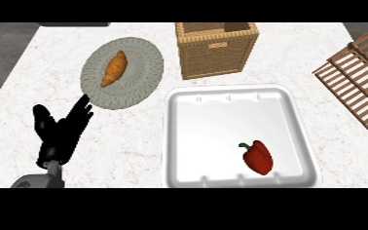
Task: Pick the lemon from the tray and place it in the tiered shelf
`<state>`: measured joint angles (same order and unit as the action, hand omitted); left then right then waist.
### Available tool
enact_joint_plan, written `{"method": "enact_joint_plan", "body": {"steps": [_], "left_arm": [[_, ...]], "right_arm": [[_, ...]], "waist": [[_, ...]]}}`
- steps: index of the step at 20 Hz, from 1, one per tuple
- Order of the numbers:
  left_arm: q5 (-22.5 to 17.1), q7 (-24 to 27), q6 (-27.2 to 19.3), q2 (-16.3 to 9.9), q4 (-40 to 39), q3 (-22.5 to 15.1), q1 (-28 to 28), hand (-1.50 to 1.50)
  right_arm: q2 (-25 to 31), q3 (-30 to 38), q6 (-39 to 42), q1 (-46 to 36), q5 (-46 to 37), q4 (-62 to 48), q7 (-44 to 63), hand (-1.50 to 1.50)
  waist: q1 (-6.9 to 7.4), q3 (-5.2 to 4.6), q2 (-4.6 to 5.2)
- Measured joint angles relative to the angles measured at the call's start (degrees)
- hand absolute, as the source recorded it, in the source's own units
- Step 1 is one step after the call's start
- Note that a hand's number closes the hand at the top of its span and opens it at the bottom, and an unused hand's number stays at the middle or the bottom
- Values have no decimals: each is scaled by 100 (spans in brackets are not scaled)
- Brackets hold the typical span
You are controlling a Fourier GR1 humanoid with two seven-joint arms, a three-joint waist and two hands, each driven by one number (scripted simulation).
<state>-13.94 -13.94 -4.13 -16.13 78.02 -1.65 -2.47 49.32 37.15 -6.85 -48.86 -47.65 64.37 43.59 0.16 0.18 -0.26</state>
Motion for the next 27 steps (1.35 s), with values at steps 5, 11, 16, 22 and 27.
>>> {"method": "enact_joint_plan", "body": {"steps": [5, 11, 16, 22, 27], "left_arm": [[32, -29, 11, 24, -77, 41, -70, 0], [28, 31, 79, 12, -71, 135, -16, 0], [102, 75, 44, 46, -67, 150, 10, 0], [45, 72, 71, 75, 14, 236, 130, 0], [111, -110, -27, 135, 145, 204, 150, 0]], "right_arm": [[-27, 318, -481, -178, 347, 223, 27, -150], [244, 730, -1063, 146, 357, 508, 67, -150], [600, 1039, -1241, 458, 11, 994, 653, -150], [700, 2146, -890, 1293, 354, 2075, 900, -150], [670, 3053, 11, 1958, 984, 3116, 1087, -150]], "waist": [[1, 3, -2], [-27, 0, -2], [-71, 0, -20], [-171, -2, -43], [-191, -2, -49]]}}
